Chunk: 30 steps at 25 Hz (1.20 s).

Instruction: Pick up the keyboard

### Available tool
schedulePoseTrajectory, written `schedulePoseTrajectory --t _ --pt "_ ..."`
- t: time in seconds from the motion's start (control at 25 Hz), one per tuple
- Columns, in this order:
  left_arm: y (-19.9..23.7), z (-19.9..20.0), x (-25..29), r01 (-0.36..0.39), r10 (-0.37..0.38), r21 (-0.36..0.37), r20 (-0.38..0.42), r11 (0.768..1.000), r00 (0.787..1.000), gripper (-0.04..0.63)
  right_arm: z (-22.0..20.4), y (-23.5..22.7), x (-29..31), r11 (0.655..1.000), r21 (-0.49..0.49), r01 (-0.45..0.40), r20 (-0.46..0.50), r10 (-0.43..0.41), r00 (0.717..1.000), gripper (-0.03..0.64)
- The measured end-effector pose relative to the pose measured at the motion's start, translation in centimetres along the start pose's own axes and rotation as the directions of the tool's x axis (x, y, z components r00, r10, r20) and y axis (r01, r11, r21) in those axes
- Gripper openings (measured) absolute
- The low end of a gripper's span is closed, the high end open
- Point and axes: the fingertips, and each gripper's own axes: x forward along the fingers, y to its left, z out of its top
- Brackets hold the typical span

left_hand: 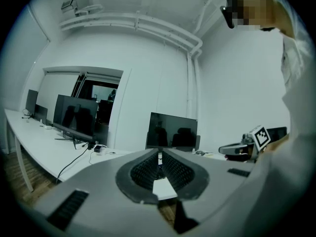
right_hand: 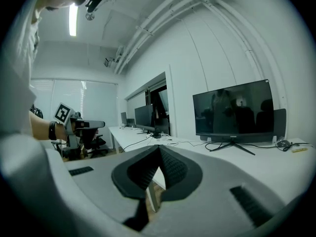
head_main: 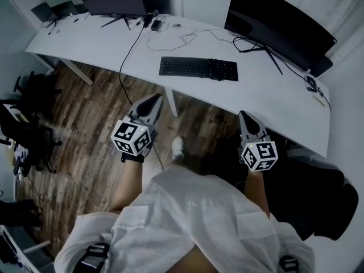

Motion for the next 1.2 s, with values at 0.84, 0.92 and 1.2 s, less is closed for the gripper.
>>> schedulePoseTrajectory --t 0.84,0.92,1.2 --pt "17.8 -0.5 13.2 0.018 -0.023 -0.067 -0.081 0.998 0.996 0.023 1.2 -3.0 21.9 1.000 -0.005 0.000 -0.112 -0.001 0.994 0.003" --pt "19.0 -0.7 14.3 0.027 -0.033 -0.071 -0.086 0.997 0.996 0.023 1.0 -3.2 23.4 1.000 -0.002 0.008 -0.119 -0.008 0.993 0.003" --pt "21.2 -2.9 17.5 0.058 -0.072 -0.111 -0.126 0.992 0.989 0.023 -0.5 -3.9 26.5 1.000 0.009 0.029 -0.179 -0.027 0.983 0.003"
